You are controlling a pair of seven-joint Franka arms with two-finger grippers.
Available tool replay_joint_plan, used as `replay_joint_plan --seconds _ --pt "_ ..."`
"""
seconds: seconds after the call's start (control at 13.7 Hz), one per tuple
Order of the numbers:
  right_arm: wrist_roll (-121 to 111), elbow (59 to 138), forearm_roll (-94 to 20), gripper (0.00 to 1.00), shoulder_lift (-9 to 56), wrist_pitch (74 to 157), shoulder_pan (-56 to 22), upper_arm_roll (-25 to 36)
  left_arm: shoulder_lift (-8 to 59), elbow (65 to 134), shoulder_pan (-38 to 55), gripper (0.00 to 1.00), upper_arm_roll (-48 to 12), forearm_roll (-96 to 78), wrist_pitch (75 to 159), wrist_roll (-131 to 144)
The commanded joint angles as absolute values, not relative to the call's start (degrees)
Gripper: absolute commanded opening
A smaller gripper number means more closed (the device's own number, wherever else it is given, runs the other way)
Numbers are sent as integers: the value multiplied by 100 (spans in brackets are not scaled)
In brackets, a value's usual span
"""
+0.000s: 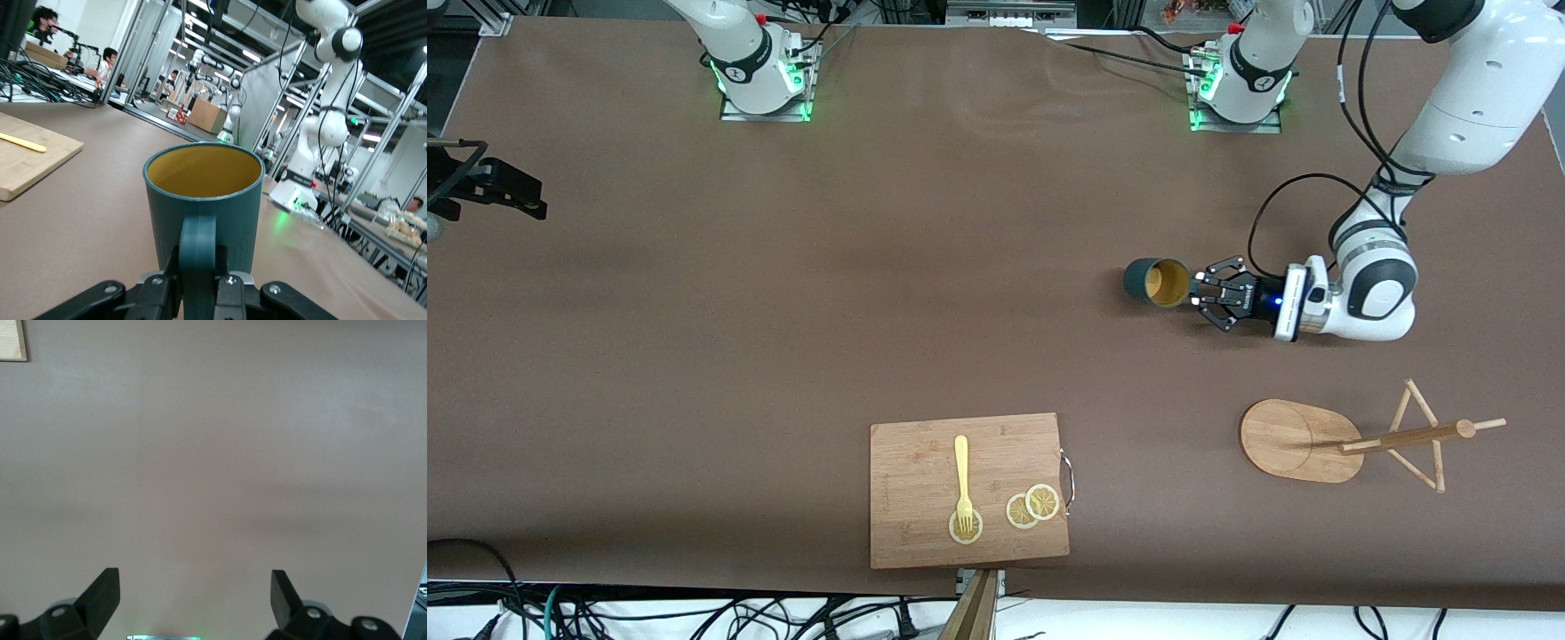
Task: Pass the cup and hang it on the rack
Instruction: 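Lift the mug with the left gripper and carry it toward the rack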
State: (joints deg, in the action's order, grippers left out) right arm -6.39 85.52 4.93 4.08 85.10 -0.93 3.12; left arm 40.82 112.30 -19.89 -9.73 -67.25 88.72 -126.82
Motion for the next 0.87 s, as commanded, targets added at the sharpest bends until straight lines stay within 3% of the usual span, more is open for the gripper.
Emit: replay_joint_plan --seconds 0.0,0.36,0.8 --pt "-659 8499 519 100 413 8517 -70 290 4008 11215 -2547 0 -1011 -6496 8675 -12472" --pt "-668 8499 527 100 413 8517 -62 299 3824 11101 -3532 0 -1011 -6205 8183 -10700" --pt "-668 8499 527 100 413 8517 -62 299 3841 10328 -3893 0 -1011 -6144 7374 -7625"
